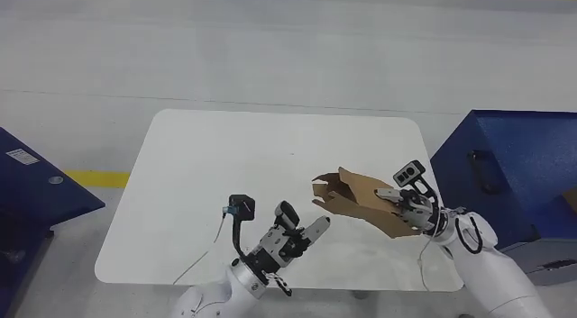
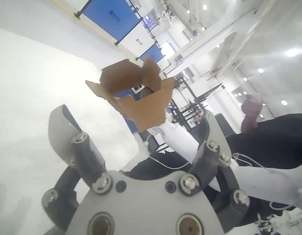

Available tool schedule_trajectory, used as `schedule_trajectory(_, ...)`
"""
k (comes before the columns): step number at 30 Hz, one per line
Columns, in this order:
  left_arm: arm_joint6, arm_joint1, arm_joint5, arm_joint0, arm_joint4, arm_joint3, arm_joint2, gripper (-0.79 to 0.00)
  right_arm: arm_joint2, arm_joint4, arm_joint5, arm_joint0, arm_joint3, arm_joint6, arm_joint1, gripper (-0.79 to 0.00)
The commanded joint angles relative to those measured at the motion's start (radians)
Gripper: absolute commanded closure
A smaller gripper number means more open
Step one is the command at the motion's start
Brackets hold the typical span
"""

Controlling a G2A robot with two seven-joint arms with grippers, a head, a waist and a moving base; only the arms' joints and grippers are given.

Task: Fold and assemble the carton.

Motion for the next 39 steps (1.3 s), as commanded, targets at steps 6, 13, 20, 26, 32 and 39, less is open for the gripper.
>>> schedule_trajectory(6,0.069,-0.021,0.156,-0.022,0.423,0.042,0.091,-0.785,0.023,-0.066,-0.020,-0.020,-0.030,0.014,-0.002,0.000)
schedule_trajectory(13,0.057,-0.037,0.219,-0.053,0.396,0.060,0.094,-0.785,0.037,-0.112,-0.044,-0.032,-0.046,0.014,-0.008,0.000)
schedule_trajectory(20,0.043,-0.038,0.236,-0.048,0.404,0.052,0.061,-0.785,0.053,-0.145,-0.054,-0.035,-0.049,0.025,-0.013,0.000)
schedule_trajectory(26,0.009,-0.042,0.245,-0.052,0.433,0.058,0.064,-0.785,0.063,-0.174,-0.063,-0.041,-0.063,0.029,-0.018,0.000)
schedule_trajectory(32,-0.015,-0.048,0.252,-0.058,0.453,0.074,0.081,-0.785,0.077,-0.195,-0.076,-0.048,-0.074,0.034,-0.022,0.000)
schedule_trajectory(39,-0.046,-0.054,0.251,-0.062,0.469,0.087,0.094,-0.785,0.099,-0.225,-0.103,-0.058,-0.080,0.056,-0.024,0.000)
